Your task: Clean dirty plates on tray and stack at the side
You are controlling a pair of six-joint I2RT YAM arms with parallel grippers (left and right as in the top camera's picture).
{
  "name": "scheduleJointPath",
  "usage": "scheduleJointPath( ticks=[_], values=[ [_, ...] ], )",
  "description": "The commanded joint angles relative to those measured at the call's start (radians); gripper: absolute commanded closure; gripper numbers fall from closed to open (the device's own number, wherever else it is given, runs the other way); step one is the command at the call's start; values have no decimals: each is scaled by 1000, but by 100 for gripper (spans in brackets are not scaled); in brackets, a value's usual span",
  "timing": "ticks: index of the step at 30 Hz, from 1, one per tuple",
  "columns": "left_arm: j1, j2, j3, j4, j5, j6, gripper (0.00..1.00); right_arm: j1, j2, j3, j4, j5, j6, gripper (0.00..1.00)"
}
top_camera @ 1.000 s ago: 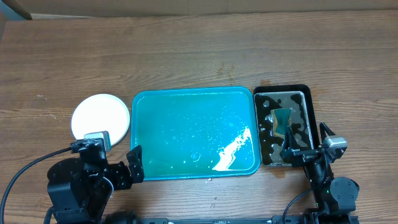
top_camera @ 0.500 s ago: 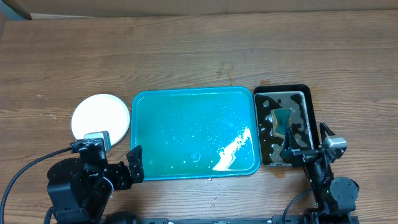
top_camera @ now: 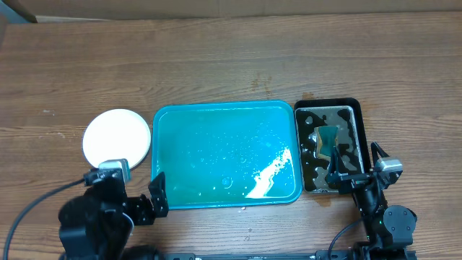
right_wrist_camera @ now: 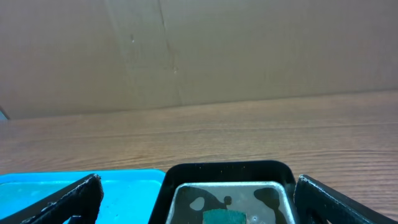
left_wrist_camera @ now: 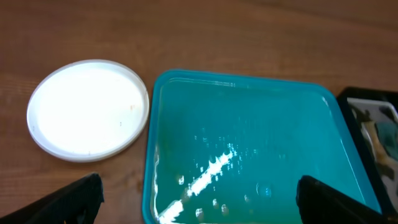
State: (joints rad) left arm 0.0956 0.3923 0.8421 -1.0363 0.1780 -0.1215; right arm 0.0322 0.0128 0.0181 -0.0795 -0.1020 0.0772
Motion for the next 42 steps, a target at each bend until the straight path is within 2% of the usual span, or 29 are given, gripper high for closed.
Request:
scheduleJointPath(
  ticks=[1, 10, 16, 24, 28, 33, 42],
  values=[
    [-33, -102, -120, 68, -33, 21, 0, -6, -10, -10, 5, -8, -6, 0],
    [-85, -380, -495, 376, -27, -30, 0, -6, -10, -10, 5, -8, -6, 0],
    [-124, -389, -647, 629, -29, -43, 0, -6, -10, -10, 5, -8, -6, 0],
    [-129, -389, -841, 1089, -31, -43, 0, -6, -10, -10, 5, -8, -6, 0],
    [-129, -389, -837, 1115, -24, 16, 0, -6, -10, -10, 5, -8, -6, 0],
    [-129, -389, -837, 969, -24, 21, 0, -6, -10, -10, 5, -8, -6, 0],
    [-129, -389, -837, 973, -28, 21, 0, -6, -10, -10, 5, -8, -6, 0]
  ],
)
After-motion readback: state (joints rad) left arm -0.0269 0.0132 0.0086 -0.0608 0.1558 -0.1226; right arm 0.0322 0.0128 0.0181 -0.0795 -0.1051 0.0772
